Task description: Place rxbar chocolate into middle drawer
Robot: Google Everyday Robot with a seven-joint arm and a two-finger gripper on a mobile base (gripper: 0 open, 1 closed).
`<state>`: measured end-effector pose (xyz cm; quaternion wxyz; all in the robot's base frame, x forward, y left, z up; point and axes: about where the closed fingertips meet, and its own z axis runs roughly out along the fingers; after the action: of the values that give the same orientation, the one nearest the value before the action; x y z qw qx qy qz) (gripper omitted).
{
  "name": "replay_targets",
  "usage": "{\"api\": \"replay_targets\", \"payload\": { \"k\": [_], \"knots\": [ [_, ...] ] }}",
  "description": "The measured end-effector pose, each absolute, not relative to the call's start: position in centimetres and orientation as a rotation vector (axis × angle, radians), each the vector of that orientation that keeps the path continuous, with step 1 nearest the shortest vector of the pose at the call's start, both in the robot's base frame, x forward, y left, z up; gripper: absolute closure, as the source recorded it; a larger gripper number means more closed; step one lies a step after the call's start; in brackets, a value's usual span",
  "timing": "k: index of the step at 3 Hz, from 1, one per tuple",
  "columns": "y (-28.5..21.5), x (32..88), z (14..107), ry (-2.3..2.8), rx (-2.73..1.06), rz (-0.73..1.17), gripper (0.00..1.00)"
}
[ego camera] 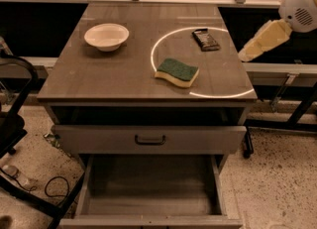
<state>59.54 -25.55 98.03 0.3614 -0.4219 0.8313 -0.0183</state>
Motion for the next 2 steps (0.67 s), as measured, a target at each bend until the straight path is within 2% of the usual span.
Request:
{"api": "replay_targets", "payload": {
  "k": [2],
  "knots": [
    [-27.3,66.3,97.9,2.12,-0.516,0.046,0.0]
  ]
}}
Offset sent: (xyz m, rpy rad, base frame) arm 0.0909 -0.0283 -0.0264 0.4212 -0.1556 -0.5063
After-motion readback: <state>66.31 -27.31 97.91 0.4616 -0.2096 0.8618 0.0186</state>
